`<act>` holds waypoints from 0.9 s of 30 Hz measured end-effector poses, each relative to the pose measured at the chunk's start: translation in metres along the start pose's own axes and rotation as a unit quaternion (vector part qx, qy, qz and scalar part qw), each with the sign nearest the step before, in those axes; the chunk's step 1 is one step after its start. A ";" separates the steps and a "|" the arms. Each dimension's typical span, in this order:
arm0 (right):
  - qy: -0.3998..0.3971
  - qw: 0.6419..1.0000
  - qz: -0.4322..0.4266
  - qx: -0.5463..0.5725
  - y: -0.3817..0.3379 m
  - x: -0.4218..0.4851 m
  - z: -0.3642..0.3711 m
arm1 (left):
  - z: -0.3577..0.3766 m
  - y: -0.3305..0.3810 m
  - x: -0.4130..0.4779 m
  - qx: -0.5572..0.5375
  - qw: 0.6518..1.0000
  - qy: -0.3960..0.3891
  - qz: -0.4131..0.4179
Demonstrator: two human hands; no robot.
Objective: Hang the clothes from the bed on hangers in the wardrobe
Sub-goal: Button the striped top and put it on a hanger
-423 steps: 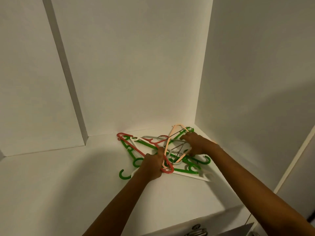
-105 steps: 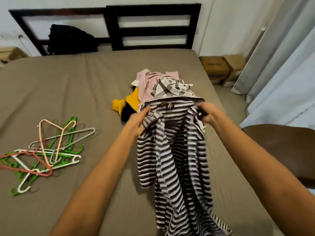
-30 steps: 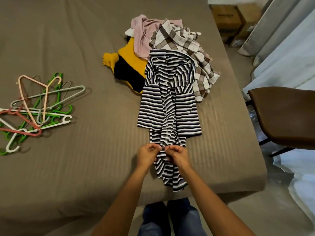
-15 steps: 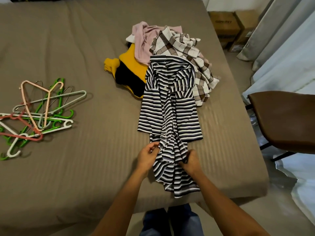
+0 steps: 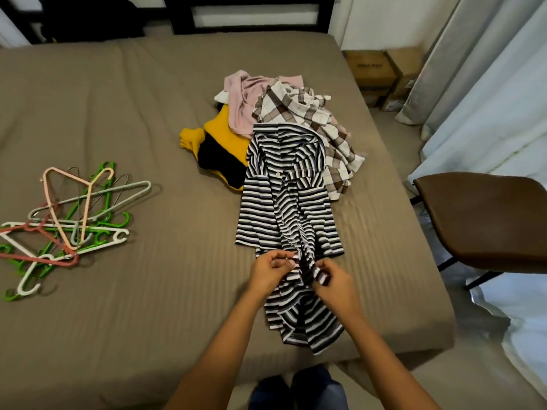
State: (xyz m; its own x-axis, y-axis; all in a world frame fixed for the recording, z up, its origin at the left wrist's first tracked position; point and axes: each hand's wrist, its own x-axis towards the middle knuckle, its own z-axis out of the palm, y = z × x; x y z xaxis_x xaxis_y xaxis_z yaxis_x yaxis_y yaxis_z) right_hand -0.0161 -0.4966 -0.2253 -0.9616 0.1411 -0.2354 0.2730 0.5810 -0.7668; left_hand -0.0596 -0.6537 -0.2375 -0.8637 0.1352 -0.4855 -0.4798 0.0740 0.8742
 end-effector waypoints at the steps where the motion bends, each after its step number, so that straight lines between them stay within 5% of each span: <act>1: -0.029 0.995 0.060 0.073 -0.007 0.002 -0.003 | 0.002 0.005 0.001 0.000 1.000 -0.005 0.001; 4: -0.130 0.912 0.238 0.306 -0.024 0.008 -0.010 | 0.005 0.016 0.002 0.007 1.000 -0.019 0.017; 10: -0.162 0.833 0.303 0.434 -0.024 0.016 -0.021 | 0.000 0.025 -0.003 -0.020 0.997 -0.070 -0.019; 16: -0.097 0.884 0.302 0.343 -0.020 0.012 -0.017 | -0.007 0.021 -0.005 -0.005 0.998 -0.057 -0.013; 22: -0.224 0.835 0.406 0.297 -0.010 0.010 -0.026 | -0.013 0.020 -0.007 0.094 0.994 -0.055 0.001; 24: -0.188 0.870 0.380 0.251 -0.009 0.011 -0.027 | -0.013 0.023 -0.010 0.105 0.993 -0.061 0.005; 27: 0.023 0.978 0.205 0.034 -0.009 0.012 -0.038 | -0.013 0.028 -0.014 0.105 0.991 -0.086 0.005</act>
State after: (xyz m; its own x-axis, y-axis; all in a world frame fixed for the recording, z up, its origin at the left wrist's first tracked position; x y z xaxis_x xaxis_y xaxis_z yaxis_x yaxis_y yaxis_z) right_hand -0.0309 -0.4702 -0.1984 -0.7710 0.3878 -0.5052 0.6354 0.4143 -0.6516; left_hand -0.0628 -0.6659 -0.2063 -0.8206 0.3015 -0.4855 -0.4133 0.2735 0.8685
